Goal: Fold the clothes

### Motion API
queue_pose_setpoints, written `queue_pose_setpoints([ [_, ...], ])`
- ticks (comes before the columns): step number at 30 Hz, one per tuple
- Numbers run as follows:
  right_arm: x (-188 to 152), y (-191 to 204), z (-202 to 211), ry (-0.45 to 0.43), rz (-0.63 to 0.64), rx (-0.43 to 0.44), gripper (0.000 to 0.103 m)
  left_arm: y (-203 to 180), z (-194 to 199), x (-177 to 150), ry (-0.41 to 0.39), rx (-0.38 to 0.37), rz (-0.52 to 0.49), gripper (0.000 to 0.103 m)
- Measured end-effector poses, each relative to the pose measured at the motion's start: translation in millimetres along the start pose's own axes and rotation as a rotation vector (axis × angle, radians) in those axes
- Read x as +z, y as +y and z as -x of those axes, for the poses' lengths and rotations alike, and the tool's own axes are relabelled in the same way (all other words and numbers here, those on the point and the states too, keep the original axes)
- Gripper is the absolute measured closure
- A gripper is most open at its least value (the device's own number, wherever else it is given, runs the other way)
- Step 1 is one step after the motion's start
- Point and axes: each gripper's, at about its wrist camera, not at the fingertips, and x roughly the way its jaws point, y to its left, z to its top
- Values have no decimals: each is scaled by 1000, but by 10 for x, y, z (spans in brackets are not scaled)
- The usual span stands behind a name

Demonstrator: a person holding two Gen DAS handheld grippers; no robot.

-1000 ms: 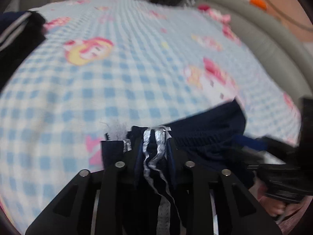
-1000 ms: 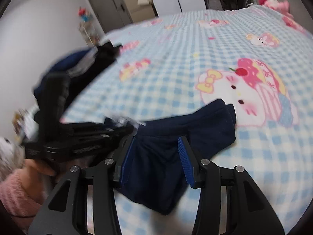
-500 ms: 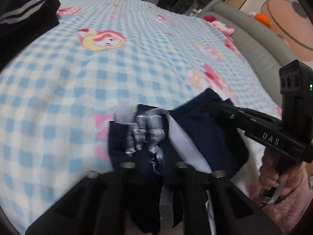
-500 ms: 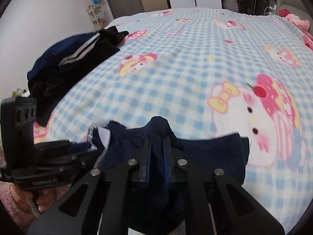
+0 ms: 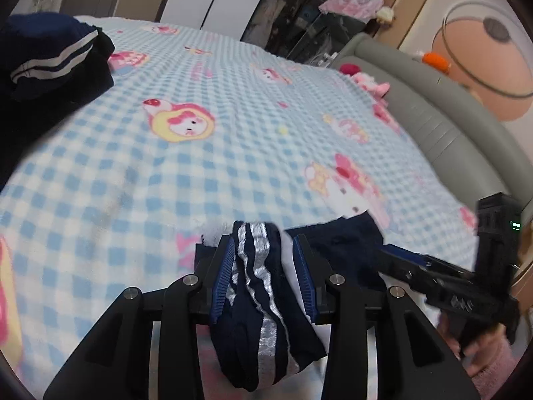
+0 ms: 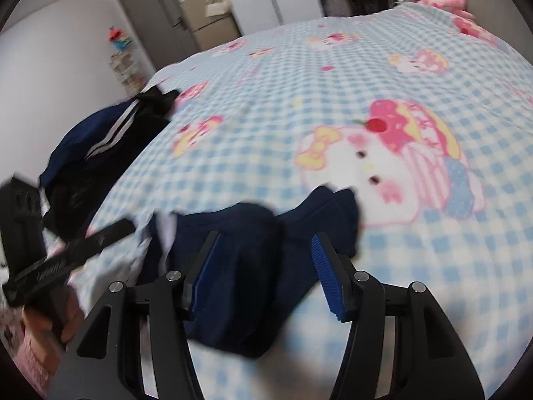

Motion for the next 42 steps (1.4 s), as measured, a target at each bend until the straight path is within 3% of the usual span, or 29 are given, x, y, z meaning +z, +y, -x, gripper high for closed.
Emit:
queue_pose_setpoints([
  [3, -99, 178, -22, 2, 59, -38, 46, -103, 98, -51, -23, -20, -49, 67],
  [4, -123, 220, -38, 7, 71, -36, 46, -166, 69, -62, -5, -50, -71, 67],
  [6, -154, 284, -84, 22, 93, -25, 46, -238, -73, -92, 59, -40, -113, 67],
  [9, -208, 345, -244, 81, 143, -88, 46, -236, -401, -203, 182, 71, -161, 67],
  [11, -262, 298, -348, 123, 156, -135, 49, -154, -421, -214, 192, 66, -120, 73],
  [14, -288, 179, -257, 104, 118, -105, 50, -68, -232, -143, 133, 44, -55, 73],
  [20, -237, 50, 67, -2, 22, -62, 46, -95, -48, -137, 77, 9, -44, 68],
  [21, -232, 60, 62, -1, 18, -52, 46, -124, -120, -153, 105, 29, -57, 68],
  [24, -266, 153, -115, 62, 69, -141, 46, -187, -296, -231, 181, 118, -118, 68],
  [26, -317, 118, -220, 107, 74, -169, 46, -151, -256, -247, 171, 140, -123, 68],
  [30, -368, -73, -74, 92, 0, -146, 46, 65, -116, -197, 128, 155, -61, 66],
  [33, -343, -188, 28, 77, -42, -144, 46, 281, -45, -164, 112, 82, 53, 64],
  [35, -313, -223, 138, 56, -81, -125, 46, 345, 10, -154, 88, 19, 112, 51],
  [38, -259, -185, 254, 3, -86, -104, 37, 264, 13, -188, 74, -6, 87, 46],
  [42, -238, -68, 171, 13, -41, -144, 36, 199, -57, -239, 98, 19, 48, 46],
])
